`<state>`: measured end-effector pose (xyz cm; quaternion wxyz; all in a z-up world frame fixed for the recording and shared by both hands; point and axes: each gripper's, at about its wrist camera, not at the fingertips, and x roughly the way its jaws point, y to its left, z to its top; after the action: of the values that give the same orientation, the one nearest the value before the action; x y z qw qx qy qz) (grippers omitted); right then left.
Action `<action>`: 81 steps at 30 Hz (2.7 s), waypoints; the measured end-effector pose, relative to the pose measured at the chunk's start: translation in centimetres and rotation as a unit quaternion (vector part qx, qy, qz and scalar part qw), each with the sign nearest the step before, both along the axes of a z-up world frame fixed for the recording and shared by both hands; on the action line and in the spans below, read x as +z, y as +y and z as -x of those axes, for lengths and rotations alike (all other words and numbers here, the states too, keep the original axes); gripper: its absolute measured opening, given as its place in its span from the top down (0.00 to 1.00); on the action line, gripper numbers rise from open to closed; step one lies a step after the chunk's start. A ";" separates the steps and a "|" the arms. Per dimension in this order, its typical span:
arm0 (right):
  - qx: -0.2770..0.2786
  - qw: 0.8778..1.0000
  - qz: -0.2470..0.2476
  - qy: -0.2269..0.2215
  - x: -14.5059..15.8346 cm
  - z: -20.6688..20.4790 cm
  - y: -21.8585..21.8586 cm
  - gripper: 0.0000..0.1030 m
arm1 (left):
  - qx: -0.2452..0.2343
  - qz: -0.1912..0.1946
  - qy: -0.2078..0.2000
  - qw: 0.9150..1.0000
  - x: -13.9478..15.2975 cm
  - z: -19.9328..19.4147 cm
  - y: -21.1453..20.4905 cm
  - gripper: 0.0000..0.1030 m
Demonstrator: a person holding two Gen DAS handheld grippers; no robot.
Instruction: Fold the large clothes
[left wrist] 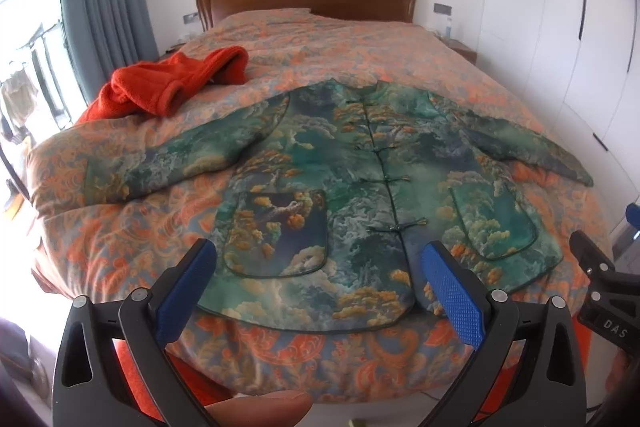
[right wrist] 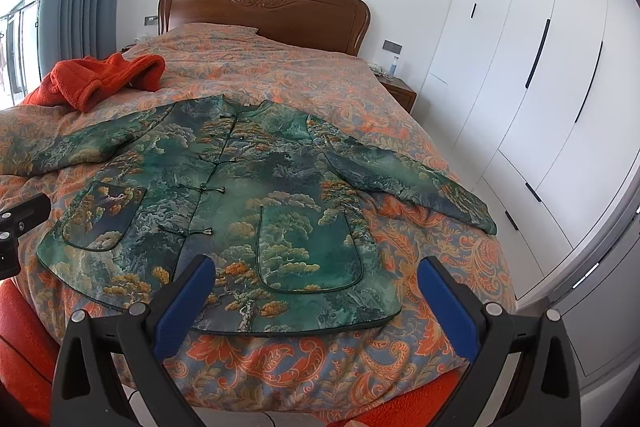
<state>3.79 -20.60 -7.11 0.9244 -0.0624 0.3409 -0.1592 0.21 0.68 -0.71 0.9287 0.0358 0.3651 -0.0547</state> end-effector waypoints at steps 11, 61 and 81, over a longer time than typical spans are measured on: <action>-0.002 1.000 -0.001 0.003 -0.3 -0.1 0.2 0.00 | -0.001 0.022 -0.004 1.000 0.1 0.1 0.3 0.00; -0.012 1.000 -0.015 -0.015 0.3 0.6 -0.3 0.00 | -0.035 0.006 -0.009 0.999 0.0 0.8 1.0 0.00; -0.037 0.999 -0.021 -0.023 1.1 2.9 -1.8 0.00 | -0.034 0.011 -0.009 0.999 0.8 2.3 1.6 0.00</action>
<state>0.93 -22.41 -6.06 0.9266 -0.0266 0.3252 -0.1871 -2.04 2.25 0.05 0.9299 0.0381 0.3545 -0.0900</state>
